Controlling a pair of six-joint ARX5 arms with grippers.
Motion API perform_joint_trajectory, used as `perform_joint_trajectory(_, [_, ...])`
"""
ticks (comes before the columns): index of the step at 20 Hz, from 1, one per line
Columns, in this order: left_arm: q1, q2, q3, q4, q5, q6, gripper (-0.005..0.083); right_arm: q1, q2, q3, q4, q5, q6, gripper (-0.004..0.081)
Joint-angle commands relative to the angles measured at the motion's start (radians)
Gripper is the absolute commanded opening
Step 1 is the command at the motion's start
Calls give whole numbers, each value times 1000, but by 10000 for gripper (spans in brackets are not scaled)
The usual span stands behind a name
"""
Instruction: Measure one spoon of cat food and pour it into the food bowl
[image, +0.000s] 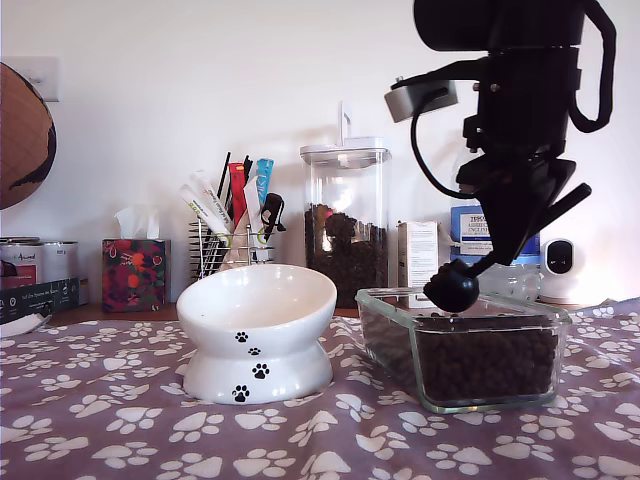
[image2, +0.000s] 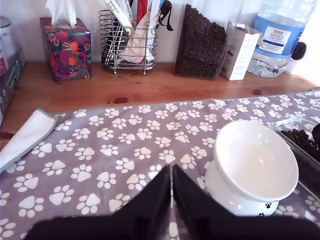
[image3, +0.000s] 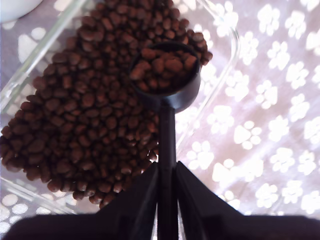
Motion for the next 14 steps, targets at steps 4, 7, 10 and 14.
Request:
perform_joint_trajectory(4, [-5, 3, -3, 5, 3, -2, -19, -45, 6, -30, 16, -121, 74, -12])
perform_joint_trajectory(7, [-5, 3, -3, 1, 2, -2, -19, -49, 6, -30, 20, -139, 84, -12])
perform_joint_trajectory(10, [-5, 3, -3, -6, 2, 5, -19, -50, -8, -48, 47, -142, 90, -12])
perform_joint_trajectory(14, [-5, 3, -3, -5, 1, 5, -19, -53, -91, -114, 122, -159, 109, -12])
